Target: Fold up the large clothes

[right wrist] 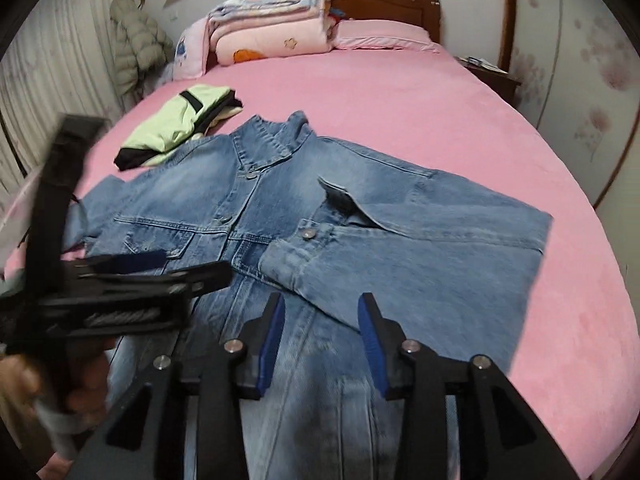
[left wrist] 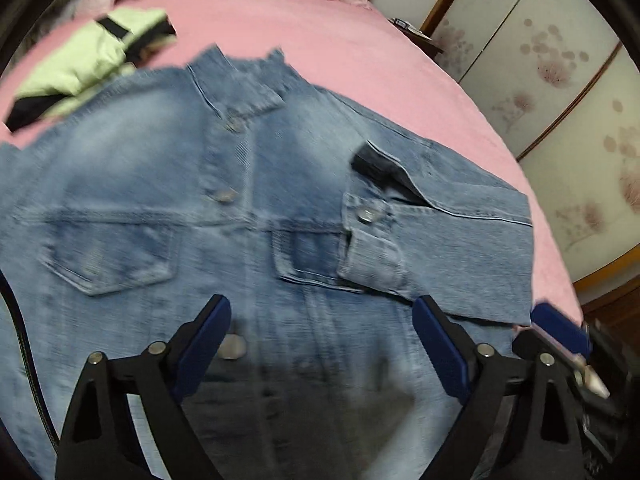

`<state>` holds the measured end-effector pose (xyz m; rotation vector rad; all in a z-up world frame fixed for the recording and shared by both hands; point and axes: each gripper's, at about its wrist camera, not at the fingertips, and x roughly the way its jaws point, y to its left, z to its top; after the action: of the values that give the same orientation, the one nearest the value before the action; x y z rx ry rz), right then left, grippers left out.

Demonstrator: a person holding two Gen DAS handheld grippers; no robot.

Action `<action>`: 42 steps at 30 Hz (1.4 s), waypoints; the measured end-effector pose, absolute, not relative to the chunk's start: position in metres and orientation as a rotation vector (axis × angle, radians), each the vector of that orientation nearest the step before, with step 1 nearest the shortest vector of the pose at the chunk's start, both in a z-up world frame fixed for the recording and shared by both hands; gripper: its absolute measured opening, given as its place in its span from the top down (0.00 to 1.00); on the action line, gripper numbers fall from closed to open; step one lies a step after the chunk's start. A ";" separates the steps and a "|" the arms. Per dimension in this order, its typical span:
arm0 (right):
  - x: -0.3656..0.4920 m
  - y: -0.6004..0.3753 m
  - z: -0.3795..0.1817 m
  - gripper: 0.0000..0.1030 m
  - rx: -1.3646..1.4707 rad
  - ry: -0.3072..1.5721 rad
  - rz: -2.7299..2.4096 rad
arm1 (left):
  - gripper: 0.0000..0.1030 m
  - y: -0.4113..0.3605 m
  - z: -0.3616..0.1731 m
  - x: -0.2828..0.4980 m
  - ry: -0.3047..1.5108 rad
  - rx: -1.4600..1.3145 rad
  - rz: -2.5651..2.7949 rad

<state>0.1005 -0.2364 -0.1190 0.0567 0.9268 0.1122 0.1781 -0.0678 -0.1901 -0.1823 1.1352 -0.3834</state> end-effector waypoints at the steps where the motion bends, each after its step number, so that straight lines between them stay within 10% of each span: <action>1: 0.095 -0.243 -0.118 0.63 0.073 0.927 0.107 | 0.16 -0.071 -0.195 0.181 1.154 -0.214 -0.396; 15: 0.076 -0.289 -0.144 0.63 0.281 0.970 0.051 | 0.45 -0.099 -0.226 0.211 1.271 -0.433 -0.403; 39: 0.069 -0.308 -0.153 0.63 0.350 0.972 0.035 | 0.45 -0.117 -0.237 0.220 1.284 -0.505 -0.401; 42: 0.069 -0.307 -0.153 0.63 0.349 0.975 0.032 | 0.69 -0.132 -0.235 0.227 1.266 -0.391 -0.346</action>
<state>0.0694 -0.3073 -0.1527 0.3487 0.9750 0.0320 0.2267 -0.1322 -0.2347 -0.3912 1.2658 -0.3458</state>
